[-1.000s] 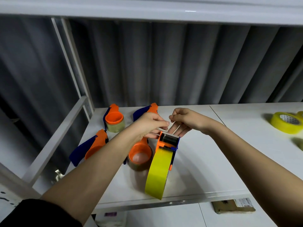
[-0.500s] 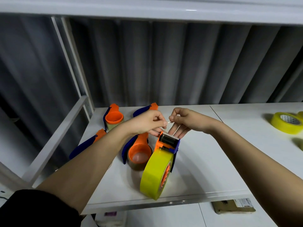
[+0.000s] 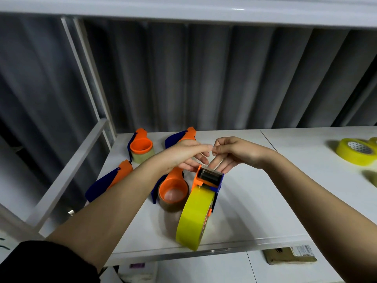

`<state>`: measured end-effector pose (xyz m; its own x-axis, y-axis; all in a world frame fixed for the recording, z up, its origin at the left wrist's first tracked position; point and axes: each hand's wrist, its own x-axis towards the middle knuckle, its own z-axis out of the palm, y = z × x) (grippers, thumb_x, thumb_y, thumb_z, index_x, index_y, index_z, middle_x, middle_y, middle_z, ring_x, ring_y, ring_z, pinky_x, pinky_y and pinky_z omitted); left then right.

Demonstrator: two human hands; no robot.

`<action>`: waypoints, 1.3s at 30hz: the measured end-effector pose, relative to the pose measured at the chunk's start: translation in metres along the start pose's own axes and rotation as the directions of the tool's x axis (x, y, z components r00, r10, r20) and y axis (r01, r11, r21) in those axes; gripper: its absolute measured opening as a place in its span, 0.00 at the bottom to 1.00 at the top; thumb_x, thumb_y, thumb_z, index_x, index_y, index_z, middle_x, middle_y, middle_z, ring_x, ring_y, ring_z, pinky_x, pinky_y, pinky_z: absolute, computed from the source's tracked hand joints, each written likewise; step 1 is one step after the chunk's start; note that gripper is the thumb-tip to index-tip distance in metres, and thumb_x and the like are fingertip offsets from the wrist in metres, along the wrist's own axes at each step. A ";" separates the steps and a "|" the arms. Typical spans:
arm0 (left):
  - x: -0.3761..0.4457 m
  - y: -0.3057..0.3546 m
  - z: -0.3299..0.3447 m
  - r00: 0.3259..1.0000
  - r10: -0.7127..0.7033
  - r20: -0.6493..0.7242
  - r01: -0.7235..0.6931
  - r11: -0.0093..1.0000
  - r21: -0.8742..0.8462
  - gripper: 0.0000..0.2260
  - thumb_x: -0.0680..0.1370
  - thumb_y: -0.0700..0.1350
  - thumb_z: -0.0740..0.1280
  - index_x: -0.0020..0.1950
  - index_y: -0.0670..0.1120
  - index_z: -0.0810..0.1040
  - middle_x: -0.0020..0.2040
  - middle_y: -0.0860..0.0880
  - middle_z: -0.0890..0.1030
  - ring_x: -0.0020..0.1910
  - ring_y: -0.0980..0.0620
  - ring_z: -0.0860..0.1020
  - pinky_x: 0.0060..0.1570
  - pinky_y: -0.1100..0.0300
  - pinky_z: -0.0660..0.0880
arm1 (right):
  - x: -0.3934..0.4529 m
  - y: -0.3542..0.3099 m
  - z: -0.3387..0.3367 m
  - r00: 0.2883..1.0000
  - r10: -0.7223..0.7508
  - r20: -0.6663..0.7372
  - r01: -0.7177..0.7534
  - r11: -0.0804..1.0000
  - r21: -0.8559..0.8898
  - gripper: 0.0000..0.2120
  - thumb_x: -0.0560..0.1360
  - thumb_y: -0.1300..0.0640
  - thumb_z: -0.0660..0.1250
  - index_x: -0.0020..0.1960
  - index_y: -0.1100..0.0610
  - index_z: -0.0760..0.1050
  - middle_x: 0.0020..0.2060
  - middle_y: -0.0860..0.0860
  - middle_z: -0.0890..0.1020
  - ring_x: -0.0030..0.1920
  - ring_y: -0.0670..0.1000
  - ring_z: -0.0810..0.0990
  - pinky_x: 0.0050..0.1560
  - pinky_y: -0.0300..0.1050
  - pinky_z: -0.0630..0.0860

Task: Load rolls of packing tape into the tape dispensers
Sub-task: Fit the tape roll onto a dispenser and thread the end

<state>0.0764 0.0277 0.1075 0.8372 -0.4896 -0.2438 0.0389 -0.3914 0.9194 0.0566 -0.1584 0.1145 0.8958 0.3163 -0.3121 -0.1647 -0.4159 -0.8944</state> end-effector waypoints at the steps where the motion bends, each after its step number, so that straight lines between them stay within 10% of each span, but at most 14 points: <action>1: 0.000 0.000 0.002 1.000 0.018 -0.002 -0.017 0.998 0.053 0.13 0.76 0.54 0.67 0.52 0.45 0.79 0.46 0.47 0.84 0.43 0.52 0.84 0.38 0.64 0.79 | 0.001 0.000 0.000 1.000 0.015 0.016 -0.015 1.000 0.000 0.06 0.81 0.58 0.60 0.47 0.59 0.71 0.47 0.63 0.84 0.43 0.59 0.85 0.46 0.49 0.82; 15: 0.005 -0.015 0.002 0.968 -0.182 0.170 0.235 0.892 -0.385 0.05 0.76 0.47 0.69 0.47 0.46 0.80 0.45 0.50 0.83 0.47 0.52 0.81 0.48 0.60 0.77 | 0.005 0.009 -0.004 0.983 0.141 0.122 -0.166 0.959 0.228 0.15 0.78 0.49 0.62 0.46 0.57 0.82 0.46 0.56 0.86 0.44 0.51 0.85 0.48 0.42 0.81; 26: 0.005 -0.011 0.017 0.957 -0.282 0.063 0.284 0.882 -0.377 0.05 0.76 0.47 0.64 0.43 0.47 0.77 0.38 0.51 0.79 0.38 0.53 0.77 0.39 0.59 0.72 | 0.012 0.029 0.008 0.976 0.109 0.190 -0.202 0.782 0.590 0.17 0.73 0.41 0.62 0.42 0.56 0.69 0.38 0.54 0.83 0.35 0.51 0.83 0.35 0.42 0.80; 30: 0.005 -0.008 0.019 0.958 -0.285 0.034 0.277 0.886 -0.371 0.05 0.76 0.46 0.63 0.45 0.46 0.76 0.40 0.49 0.80 0.39 0.52 0.78 0.41 0.59 0.73 | 0.006 0.027 0.012 0.982 0.124 -0.145 -0.061 0.924 0.378 0.19 0.78 0.41 0.60 0.48 0.59 0.72 0.45 0.55 0.85 0.41 0.54 0.85 0.40 0.44 0.81; 34: 0.006 -0.008 0.020 0.957 -0.290 -0.007 0.267 0.891 -0.368 0.05 0.75 0.45 0.63 0.41 0.46 0.76 0.36 0.51 0.78 0.39 0.53 0.79 0.39 0.58 0.72 | -0.004 0.017 0.017 0.837 -0.209 -0.506 0.200 0.977 -0.072 0.09 0.78 0.52 0.65 0.48 0.58 0.74 0.41 0.51 0.84 0.41 0.53 0.84 0.40 0.44 0.78; 39: 0.008 -0.009 0.021 0.957 -0.289 -0.032 0.259 0.896 -0.362 0.05 0.74 0.45 0.63 0.40 0.46 0.75 0.34 0.51 0.78 0.39 0.54 0.79 0.37 0.59 0.71 | -0.010 0.004 0.011 0.831 -0.295 -0.472 0.081 0.903 -0.421 0.09 0.77 0.50 0.66 0.45 0.54 0.81 0.37 0.45 0.82 0.39 0.46 0.81 0.42 0.45 0.78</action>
<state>0.0712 0.0110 0.0909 0.8073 -0.3301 -0.4893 0.4489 -0.1949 0.8721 0.0427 -0.1537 0.1101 0.9877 -0.0175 0.1557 0.0975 -0.7089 -0.6985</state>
